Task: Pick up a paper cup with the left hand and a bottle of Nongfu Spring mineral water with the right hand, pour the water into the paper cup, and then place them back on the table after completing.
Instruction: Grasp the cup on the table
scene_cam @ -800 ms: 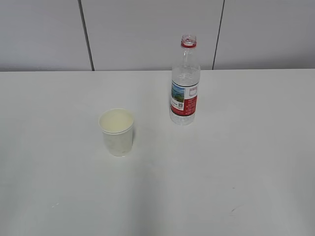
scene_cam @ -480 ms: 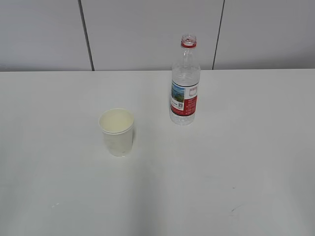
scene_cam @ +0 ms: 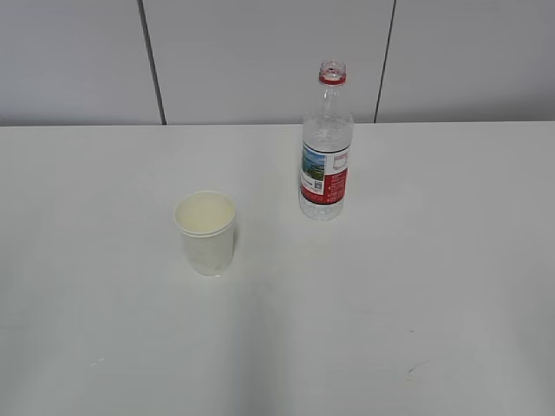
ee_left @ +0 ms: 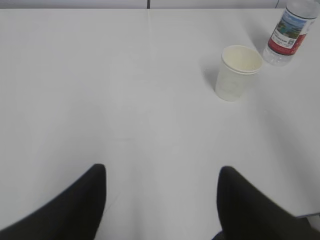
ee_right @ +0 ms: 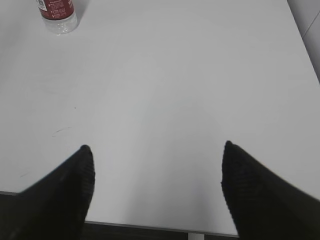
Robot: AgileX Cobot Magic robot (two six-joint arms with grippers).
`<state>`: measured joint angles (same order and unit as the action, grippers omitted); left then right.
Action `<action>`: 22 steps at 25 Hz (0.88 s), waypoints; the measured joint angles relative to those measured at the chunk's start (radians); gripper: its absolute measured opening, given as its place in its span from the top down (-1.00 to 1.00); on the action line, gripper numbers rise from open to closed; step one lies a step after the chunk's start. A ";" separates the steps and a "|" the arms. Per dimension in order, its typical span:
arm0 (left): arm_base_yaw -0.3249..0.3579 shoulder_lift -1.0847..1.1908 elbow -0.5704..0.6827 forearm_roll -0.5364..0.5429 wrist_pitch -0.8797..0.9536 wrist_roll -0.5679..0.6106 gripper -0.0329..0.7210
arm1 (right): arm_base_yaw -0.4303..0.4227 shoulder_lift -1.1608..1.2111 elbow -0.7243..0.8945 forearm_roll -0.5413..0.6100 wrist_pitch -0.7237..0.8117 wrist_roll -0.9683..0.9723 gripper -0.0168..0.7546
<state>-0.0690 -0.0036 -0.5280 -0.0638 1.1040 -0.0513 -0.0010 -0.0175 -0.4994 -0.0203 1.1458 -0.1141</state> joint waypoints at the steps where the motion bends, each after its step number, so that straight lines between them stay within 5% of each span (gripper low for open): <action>1: 0.000 0.000 0.000 0.000 0.000 0.000 -0.25 | 0.000 0.000 0.000 0.000 0.000 0.000 -0.57; 12: 0.000 0.000 -0.011 -0.021 -0.036 0.000 -0.25 | 0.000 0.000 -0.010 0.007 -0.031 -0.012 -0.57; 22: 0.000 0.208 0.060 -0.165 -0.650 0.219 -0.25 | 0.000 0.328 -0.024 0.263 -0.561 -0.307 -0.57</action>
<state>-0.0690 0.2046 -0.4679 -0.2286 0.4541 0.1676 -0.0010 0.3105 -0.5238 0.2431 0.5847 -0.4213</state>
